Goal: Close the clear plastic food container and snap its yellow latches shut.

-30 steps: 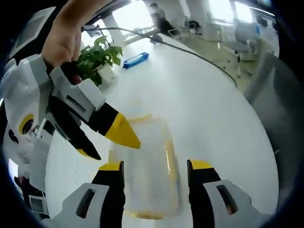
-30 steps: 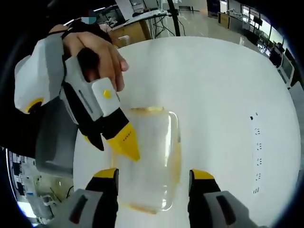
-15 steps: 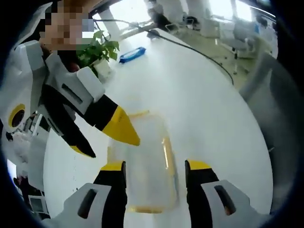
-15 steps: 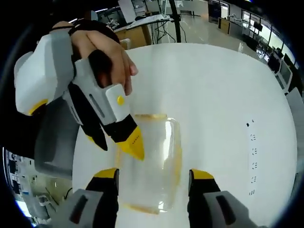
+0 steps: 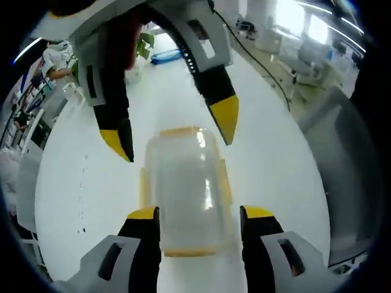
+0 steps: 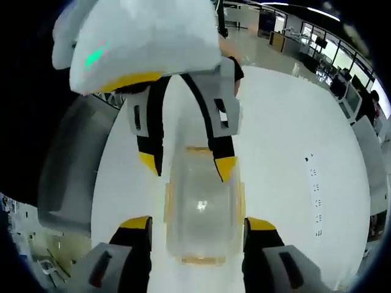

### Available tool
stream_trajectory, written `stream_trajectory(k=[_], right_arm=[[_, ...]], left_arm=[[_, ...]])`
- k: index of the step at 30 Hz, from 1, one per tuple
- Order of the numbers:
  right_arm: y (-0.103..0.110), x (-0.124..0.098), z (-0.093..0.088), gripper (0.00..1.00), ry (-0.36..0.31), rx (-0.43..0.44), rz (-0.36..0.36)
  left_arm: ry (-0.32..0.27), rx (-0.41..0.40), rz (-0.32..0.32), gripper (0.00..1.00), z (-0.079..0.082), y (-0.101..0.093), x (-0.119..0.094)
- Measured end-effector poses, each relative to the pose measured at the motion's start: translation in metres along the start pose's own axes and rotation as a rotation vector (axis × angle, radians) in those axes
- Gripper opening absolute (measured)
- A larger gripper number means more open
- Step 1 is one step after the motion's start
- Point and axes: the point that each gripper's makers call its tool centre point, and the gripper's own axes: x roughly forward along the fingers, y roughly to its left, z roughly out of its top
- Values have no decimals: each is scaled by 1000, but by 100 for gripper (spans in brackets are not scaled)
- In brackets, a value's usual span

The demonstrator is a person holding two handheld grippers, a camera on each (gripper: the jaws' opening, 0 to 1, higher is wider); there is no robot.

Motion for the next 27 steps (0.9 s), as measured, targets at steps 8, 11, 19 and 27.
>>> stream_trajectory(k=[8,11,19,27], right_arm=[[-1,-4,4,59,-11,45,-32],[-1,-3,5,60,-20,75,-50],[1,4,1,61,-26,207,-114],[-2,6,-1,63,-72,463,-223]], left_arm=[[3,-51,10,52,2,0,-3],[8,-76,1,54,-1,-2,-4],[41,-217,78,54,-13,6,-9],[28,-433,210,57,-16,13,-15]])
